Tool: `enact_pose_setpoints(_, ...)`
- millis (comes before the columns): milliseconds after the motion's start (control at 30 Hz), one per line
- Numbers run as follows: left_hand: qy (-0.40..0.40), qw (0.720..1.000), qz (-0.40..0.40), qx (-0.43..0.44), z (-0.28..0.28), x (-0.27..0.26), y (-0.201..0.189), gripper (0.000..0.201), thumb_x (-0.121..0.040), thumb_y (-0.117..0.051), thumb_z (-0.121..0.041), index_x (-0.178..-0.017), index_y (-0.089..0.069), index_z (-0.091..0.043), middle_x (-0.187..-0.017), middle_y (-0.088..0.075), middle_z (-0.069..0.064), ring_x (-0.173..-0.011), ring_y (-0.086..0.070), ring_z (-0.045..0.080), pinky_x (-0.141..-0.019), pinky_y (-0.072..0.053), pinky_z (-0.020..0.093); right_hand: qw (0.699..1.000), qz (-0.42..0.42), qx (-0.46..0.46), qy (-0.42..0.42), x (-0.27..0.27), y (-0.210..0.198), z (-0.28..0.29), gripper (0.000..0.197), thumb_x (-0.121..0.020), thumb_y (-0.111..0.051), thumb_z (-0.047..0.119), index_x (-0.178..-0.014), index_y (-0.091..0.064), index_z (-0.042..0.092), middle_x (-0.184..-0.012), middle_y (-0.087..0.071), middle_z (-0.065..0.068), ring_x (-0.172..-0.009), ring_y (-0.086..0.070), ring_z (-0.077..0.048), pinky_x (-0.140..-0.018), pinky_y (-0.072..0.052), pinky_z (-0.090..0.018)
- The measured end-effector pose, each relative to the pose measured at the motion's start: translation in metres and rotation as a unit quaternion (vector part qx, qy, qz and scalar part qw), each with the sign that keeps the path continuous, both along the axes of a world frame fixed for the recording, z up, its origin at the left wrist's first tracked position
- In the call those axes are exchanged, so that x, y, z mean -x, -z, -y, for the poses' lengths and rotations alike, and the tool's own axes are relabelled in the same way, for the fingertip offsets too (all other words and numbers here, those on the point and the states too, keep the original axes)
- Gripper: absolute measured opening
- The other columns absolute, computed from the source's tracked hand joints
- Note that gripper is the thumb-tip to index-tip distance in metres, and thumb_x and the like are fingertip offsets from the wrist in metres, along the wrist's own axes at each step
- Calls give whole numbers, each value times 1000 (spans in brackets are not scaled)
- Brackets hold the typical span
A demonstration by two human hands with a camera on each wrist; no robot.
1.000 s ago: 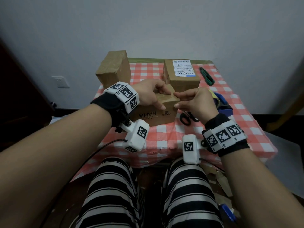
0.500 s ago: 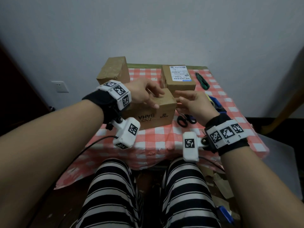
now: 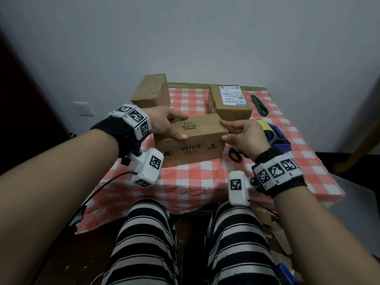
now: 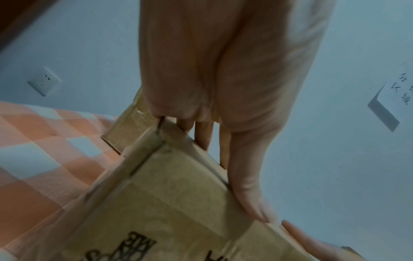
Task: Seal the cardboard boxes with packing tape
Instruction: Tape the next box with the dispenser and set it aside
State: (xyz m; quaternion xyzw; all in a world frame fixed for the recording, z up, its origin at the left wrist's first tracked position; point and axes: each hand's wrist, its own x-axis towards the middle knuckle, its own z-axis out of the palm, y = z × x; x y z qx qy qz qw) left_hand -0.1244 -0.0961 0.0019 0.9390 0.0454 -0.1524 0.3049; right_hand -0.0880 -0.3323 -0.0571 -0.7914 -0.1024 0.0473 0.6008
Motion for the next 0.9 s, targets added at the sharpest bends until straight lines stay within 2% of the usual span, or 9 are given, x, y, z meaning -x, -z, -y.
enact_pose_setpoints(133, 2, 1000, 6, 11, -3, 1, 4, 80, -73, -80, -37, -143, -42, -36, -146, -43, -5, -131, -42, 17, -108, -28, 26, 998, -45, -14, -34, 2, -10, 4, 43, -90, -57, -13, -129, -61, 4, -111, -67, -7, -87, -63, -8, -67, -57, -15)
enact_pose_setpoints(233, -5, 1000, 7, 28, -5, 2, 8, 80, -70, -81, -41, -140, -44, -40, -144, -45, -5, -128, -44, 18, -114, -30, 36, 998, -49, -15, -40, 4, -14, 4, 38, -88, -67, 2, -125, -63, 7, -103, -69, 3, -90, -66, -8, -76, -59, -24)
enact_pose_setpoints(333, -3, 1000, 6, 25, -6, 3, 9, 82, -71, -80, -41, -143, -40, -38, -146, -43, -5, -130, -42, 18, -114, -30, 37, 999, -31, -26, -1, 4, -11, -2, 37, -83, -72, 2, -119, -67, 4, -95, -70, 1, -87, -69, -13, -69, -60, -22)
enact_pose_setpoints(467, -14, 1000, 12, 1, -5, 4, 7, 95, -70, -79, -46, -150, -30, -28, -152, -36, -4, -137, -36, 18, -115, -26, 34, 999, -45, -20, 14, 3, -11, -4, 27, -91, -64, 2, -117, -68, 5, -104, -69, -8, -90, -68, -20, -67, -60, -22)
enact_pose_setpoints(567, 4, 1000, -24, -20, -2, 9, 4, 115, -55, -80, -53, -152, -24, -23, -150, -37, -1, -134, -38, 20, -113, -28, 34, 998, -45, -36, 40, 4, -9, -4, 23, -97, -54, 0, -114, -69, 4, -99, -68, -11, -76, -65, -16, -57, -57, -18)
enact_pose_setpoints(633, 15, 998, -36, -45, 1, 13, 4, 122, -52, -84, -49, -152, -20, -20, -148, -38, 0, -132, -40, 21, -111, -31, 34, 998, -44, -27, 46, 5, -9, -5, 25, -99, -50, -1, -113, -69, 5, -100, -69, -10, -76, -66, -17, -58, -57, -19)
enact_pose_setpoints(767, -11, 997, 25, -79, 2, 17, 3, 96, -66, -86, -35, -146, -35, -19, -136, -50, -1, -121, -49, 20, -99, -38, 28, 996, -60, -23, 55, 3, -17, -9, 29, -100, -53, 9, -127, -60, 11, -113, -67, -8, -96, -69, -25, -82, -59, -36)
enact_pose_setpoints(867, -45, 998, 44, 10, -7, 18, 0, 88, -64, -88, -37, -139, -45, -22, -124, -59, -2, -110, -58, 19, -98, -48, 35, 996, -33, 0, 77, 2, -28, -10, 37, -99, -56, 21, -135, -53, 13, -123, -62, -6, -106, -64, -24, -85, -57, -39)
enact_pose_setpoints(900, -65, 994, 55, 62, -11, 19, -2, 80, -63, -88, -39, -132, -50, -26, -118, -63, -1, -103, -62, 20, -90, -53, 37, 996, -27, 3, 83, 3, -32, -12, 42, -99, -56, 25, -138, -49, 12, -126, -59, -4, -109, -62, -24, -85, -57, -39)
